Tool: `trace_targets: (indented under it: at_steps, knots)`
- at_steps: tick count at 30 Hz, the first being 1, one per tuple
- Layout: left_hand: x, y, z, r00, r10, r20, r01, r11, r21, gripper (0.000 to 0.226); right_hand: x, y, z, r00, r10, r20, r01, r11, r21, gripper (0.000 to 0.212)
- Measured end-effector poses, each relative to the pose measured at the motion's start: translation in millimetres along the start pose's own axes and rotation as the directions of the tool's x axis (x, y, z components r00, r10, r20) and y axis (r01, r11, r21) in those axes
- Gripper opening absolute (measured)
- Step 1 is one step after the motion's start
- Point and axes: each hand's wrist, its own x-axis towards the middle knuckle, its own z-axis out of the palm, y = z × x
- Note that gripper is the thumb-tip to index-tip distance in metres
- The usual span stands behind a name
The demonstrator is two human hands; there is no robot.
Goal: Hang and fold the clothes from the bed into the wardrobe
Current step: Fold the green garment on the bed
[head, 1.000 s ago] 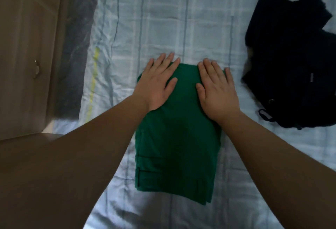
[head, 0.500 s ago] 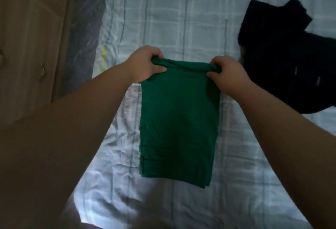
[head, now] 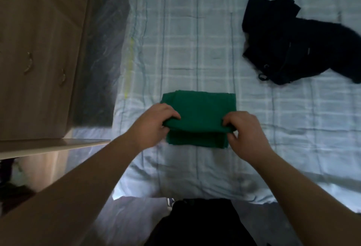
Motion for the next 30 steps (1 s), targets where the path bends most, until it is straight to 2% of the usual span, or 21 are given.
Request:
trace_targets:
  at_steps: [3,6,9,11,13,14,15,16,17,18,19,21,22,23,25,27,30]
  knots:
    - [-29.9,-5.8,34.3,0.996,-0.003,0.093,-0.009,0.993,0.120,0.049,-37.0,5.3,33.4,0.992,0.094,0.087,-0.080,0.985,-0.150,0.038]
    - [-42.1,-1.8,46.8,0.999,-0.002,0.040,-0.004,0.988,0.157,0.054,-50.2,3.3,49.7,0.982,0.148,0.114,-0.123,0.971,-0.204,0.041]
    - [-33.4,10.8,42.0,0.979,-0.104,-0.174,0.126,0.984,0.123,0.045,-35.5,-11.8,42.6,0.983,0.181,-0.024,-0.183,0.975,-0.129,0.033]
    - [-17.6,20.0,44.5,0.949,-0.154,-0.277,0.202,0.967,0.156,0.043,-15.3,-23.2,42.9,0.971,0.211,-0.115,-0.217,0.975,-0.049,0.036]
    - [0.3,23.9,53.1,0.939,-0.222,-0.264,0.279,0.939,0.203,0.052,5.5,-30.3,49.1,0.937,0.323,-0.136,-0.318,0.946,0.054,0.048]
    - [8.1,20.0,60.3,0.916,-0.319,-0.246,0.360,0.921,0.147,0.061,13.9,-30.3,52.8,0.890,0.439,-0.122,-0.421,0.895,0.147,0.057]
    - [14.0,17.7,64.0,0.863,-0.452,-0.226,0.468,0.883,0.021,0.071,20.6,-27.5,55.9,0.809,0.581,-0.092,-0.541,0.796,0.270,0.065]
    - [18.3,16.8,64.2,0.775,-0.598,-0.204,0.574,0.801,-0.169,0.080,25.5,-24.5,56.9,0.693,0.720,-0.037,-0.651,0.648,0.396,0.072]
    - [20.2,14.4,63.8,0.673,-0.717,-0.179,0.633,0.684,-0.363,0.083,27.9,-22.8,55.0,0.579,0.815,0.031,-0.719,0.493,0.489,0.076]
    - [20.6,14.6,61.8,0.594,-0.791,-0.144,0.644,0.575,-0.505,0.080,28.7,-21.5,52.6,0.511,0.855,0.092,-0.745,0.387,0.544,0.075]
    - [20.7,16.8,58.6,0.553,-0.828,-0.094,0.646,0.497,-0.579,0.072,29.2,-21.1,49.1,0.499,0.855,0.144,-0.747,0.340,0.571,0.067]
    - [19.2,20.8,53.1,0.528,-0.849,0.025,0.673,0.400,-0.622,0.061,29.5,-21.0,42.4,0.531,0.809,0.252,-0.766,0.331,0.551,0.040]
    - [18.6,21.2,51.2,0.515,-0.852,0.092,0.687,0.345,-0.640,0.059,31.4,-20.2,39.6,0.533,0.794,0.292,-0.781,0.330,0.530,0.033]
    - [18.5,20.7,49.6,0.499,-0.853,0.152,0.693,0.287,-0.662,0.056,34.1,-18.8,37.3,0.516,0.792,0.325,-0.796,0.303,0.524,0.032]
    - [20.0,21.5,43.8,0.477,-0.837,0.268,0.667,0.147,-0.730,0.053,41.3,-16.0,30.7,0.448,0.796,0.408,-0.816,0.176,0.551,0.036]
    - [21.8,24.9,34.0,0.491,-0.795,0.356,0.618,0.030,-0.786,0.049,47.3,-16.5,20.1,0.424,0.766,0.484,-0.802,0.070,0.593,0.035]
    - [18.6,34.0,14.8,0.550,-0.750,0.367,0.540,-0.015,-0.841,0.042,51.9,-23.9,0.4,0.496,0.696,0.520,-0.769,0.073,0.635,0.031]
